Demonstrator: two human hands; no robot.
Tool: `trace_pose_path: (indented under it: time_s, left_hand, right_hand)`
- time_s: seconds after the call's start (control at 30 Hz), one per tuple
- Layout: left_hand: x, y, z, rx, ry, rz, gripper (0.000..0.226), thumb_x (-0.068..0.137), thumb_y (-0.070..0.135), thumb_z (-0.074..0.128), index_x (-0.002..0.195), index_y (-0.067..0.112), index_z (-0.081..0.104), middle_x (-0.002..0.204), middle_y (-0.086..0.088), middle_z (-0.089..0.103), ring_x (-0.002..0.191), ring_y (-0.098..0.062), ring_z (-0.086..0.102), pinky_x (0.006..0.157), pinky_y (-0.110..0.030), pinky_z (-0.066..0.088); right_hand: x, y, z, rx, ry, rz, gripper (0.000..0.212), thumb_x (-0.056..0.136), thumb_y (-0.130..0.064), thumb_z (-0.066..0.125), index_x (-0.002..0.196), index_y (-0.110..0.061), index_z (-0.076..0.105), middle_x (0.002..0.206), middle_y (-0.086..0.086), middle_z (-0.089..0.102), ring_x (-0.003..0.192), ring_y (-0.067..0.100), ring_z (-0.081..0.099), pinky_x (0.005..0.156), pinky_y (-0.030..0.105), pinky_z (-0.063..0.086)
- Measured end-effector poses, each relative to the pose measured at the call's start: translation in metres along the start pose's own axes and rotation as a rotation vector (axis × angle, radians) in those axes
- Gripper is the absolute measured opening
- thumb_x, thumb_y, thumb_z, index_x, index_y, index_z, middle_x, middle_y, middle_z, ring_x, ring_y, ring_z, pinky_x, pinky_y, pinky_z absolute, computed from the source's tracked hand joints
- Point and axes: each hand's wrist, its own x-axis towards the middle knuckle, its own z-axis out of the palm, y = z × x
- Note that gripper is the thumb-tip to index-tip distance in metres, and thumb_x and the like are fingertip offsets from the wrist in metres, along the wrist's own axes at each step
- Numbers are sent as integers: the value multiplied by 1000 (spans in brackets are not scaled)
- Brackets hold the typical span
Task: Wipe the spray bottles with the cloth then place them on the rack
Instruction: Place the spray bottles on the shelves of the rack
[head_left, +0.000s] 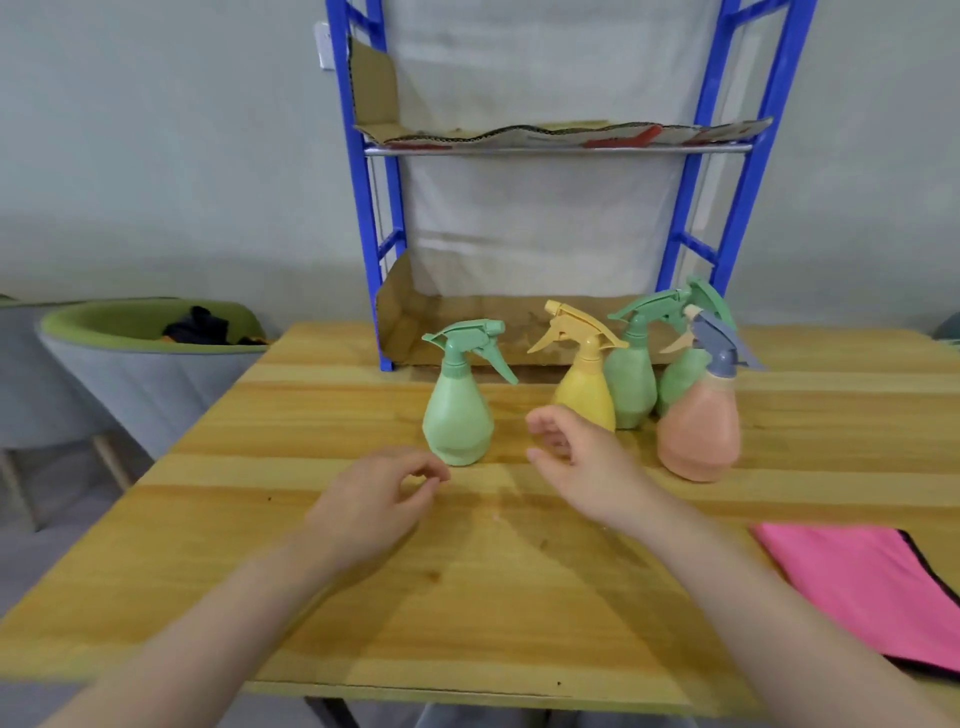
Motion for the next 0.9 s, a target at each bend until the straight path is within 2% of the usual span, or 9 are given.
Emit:
trace_pose_path:
  time_s: [0.1,0.23,0.37,0.43,0.53,0.63,0.73,0.8,0.9]
  left_hand:
    - [4,-39,-13,3,33,-72,14,95,25,59,104,34,66,106,21,61,104,-2,54,84,-11,38]
    - [22,-79,-19,11,51,-136,18,94,26,60,110,34,62,117,11,59,114,-11,53,99,-28,43]
    - [49,-103,-19,41,51,-170,30,96,29,56,126,28,55,135,5,50,125,-16,46,102,-30,40]
    - [66,-109,-18,49,42,-183,40,97,29,55,136,27,48,142,4,44,128,-17,44,103,-31,39]
    - [93,-116,-11,-2,39,-169,55,96,30,56,147,27,35,152,2,32,135,-21,40,107,-33,35]
    - [116,-125,-1,-50,65,-129,66,95,31,58,152,29,25,158,-1,22,143,-25,29,115,-38,30]
    - [132,-134,6,4,93,-115,68,95,29,55,153,31,20,161,-2,16,145,-26,25,113,-42,34]
    - [137,-138,8,30,124,-117,69,95,29,54,153,33,18,162,1,15,146,-23,24,108,-43,40]
    - [137,-141,9,47,140,-115,69,95,29,51,154,33,16,161,3,16,144,-22,28,102,-41,46]
  right_hand:
    - [30,-16,24,4,-56,44,63,95,-31,64,149,-23,32,150,-2,43,133,15,46,111,35,41]
    - [55,-26,45,33,-79,51,90,86,-38,74,155,-25,17,156,-2,32,138,16,39,112,34,35]
    - [70,-25,57,112,-72,41,98,82,-34,78,154,-33,12,149,-7,36,132,13,40,105,28,34]
    - [75,-23,61,139,-64,59,99,79,-34,80,152,-36,14,140,-11,42,126,13,45,101,27,39]
    - [80,-25,64,165,15,89,91,74,-32,85,145,-36,27,114,-28,45,108,4,49,83,15,40]
    - [86,-30,67,141,122,96,91,72,-37,85,144,-35,31,112,-23,47,104,4,50,85,20,41]
    - [106,-41,63,186,237,81,78,72,-36,85,132,-39,36,106,-26,48,93,-4,51,75,13,39]
    - [130,-48,61,171,324,84,73,71,-40,84,126,-39,36,112,-18,49,97,2,51,80,18,41]
    - [173,-49,65,125,425,148,82,69,-51,81,135,-25,41,121,-1,46,115,21,51,95,35,44]
